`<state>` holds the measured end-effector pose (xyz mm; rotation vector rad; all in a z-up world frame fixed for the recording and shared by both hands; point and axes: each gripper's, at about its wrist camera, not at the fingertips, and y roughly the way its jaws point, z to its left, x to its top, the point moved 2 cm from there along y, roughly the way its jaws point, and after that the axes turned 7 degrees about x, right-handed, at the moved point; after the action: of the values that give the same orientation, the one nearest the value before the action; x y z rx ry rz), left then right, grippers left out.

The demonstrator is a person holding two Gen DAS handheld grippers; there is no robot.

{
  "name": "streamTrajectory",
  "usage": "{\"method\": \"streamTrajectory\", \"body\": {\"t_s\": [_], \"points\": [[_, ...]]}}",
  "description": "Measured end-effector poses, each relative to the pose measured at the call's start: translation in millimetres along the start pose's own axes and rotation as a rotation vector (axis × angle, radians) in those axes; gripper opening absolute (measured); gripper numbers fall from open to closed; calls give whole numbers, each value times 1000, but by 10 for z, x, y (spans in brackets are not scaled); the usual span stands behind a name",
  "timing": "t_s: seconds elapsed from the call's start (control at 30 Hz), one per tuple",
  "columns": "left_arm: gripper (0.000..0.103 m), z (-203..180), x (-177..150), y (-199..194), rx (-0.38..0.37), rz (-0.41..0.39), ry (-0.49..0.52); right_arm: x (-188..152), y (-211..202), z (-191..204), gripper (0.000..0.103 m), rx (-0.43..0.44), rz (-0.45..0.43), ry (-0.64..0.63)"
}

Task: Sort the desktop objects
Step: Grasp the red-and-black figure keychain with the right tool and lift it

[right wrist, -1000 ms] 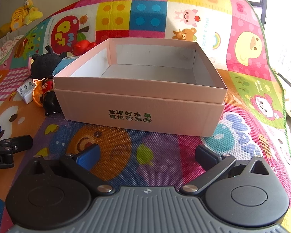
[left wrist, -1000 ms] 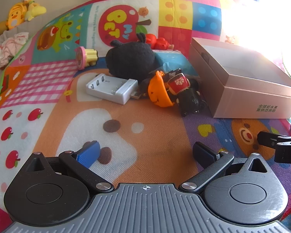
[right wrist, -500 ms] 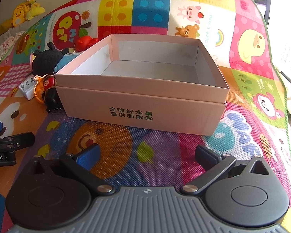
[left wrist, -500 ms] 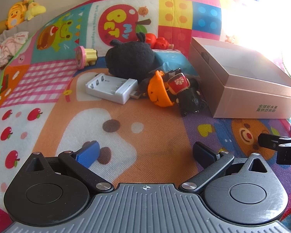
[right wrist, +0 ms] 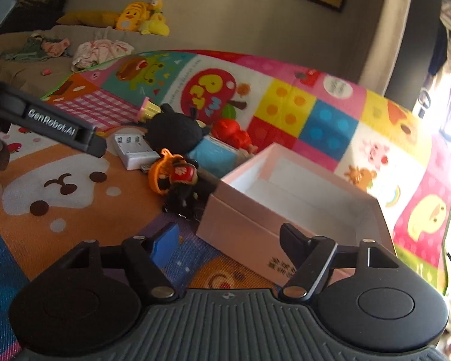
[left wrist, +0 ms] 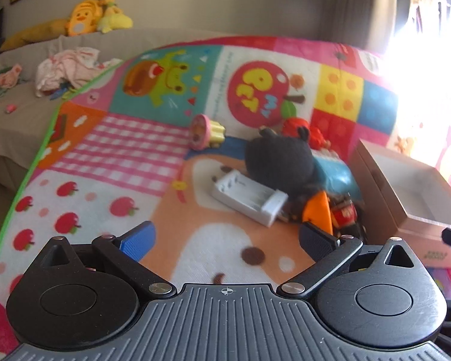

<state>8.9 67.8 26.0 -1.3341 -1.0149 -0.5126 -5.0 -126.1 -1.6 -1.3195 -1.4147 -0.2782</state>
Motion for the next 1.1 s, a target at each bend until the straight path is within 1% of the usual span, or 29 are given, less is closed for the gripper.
{"method": "streamTrajectory", "body": {"t_s": [0.03,0.07,0.13,0.23,0.37,0.4,0.43,0.47,0.63,0.73,0.8,0.9,0.97,1.03,1.07,1.1], "points": [[103,64,60,-9,7,-15,-23,101,95,94,46,-7,5,-42],[103,116,109,-22,13,-28,-42,186,179,167,42,-16,4,-69],[103,204,180,-51,16,-44,-65,308,357,258,40,-38,17,-96],[103,305,219,-74,14,-50,-80,400,636,317,40,-45,66,-103],[103,379,177,-52,4,-26,-90,406,882,364,40,-5,128,-78],[103,381,159,-28,4,-15,-93,394,883,370,37,2,133,-71],[103,382,145,-10,3,-6,-93,378,849,368,32,20,130,-64],[103,382,137,-1,1,-1,-93,359,774,364,29,55,124,-56],[103,319,109,-24,-17,-2,-65,218,181,208,29,176,85,7],[103,206,75,-23,-36,8,-30,81,-130,-29,29,236,114,88],[103,107,47,-20,-55,17,-3,-60,-247,-215,29,243,157,145],[103,-44,4,-16,-85,35,33,-262,-376,-515,32,167,168,249],[103,-128,-22,-24,-99,44,57,-376,-505,-774,34,116,146,366],[103,-186,-41,-26,-102,49,78,-440,-660,-1046,35,52,71,497],[103,-213,-48,-22,-101,53,84,-453,-721,-1173,40,1,28,546],[103,-233,-51,-14,-99,58,88,-455,-740,-1276,44,-65,5,571]]}}
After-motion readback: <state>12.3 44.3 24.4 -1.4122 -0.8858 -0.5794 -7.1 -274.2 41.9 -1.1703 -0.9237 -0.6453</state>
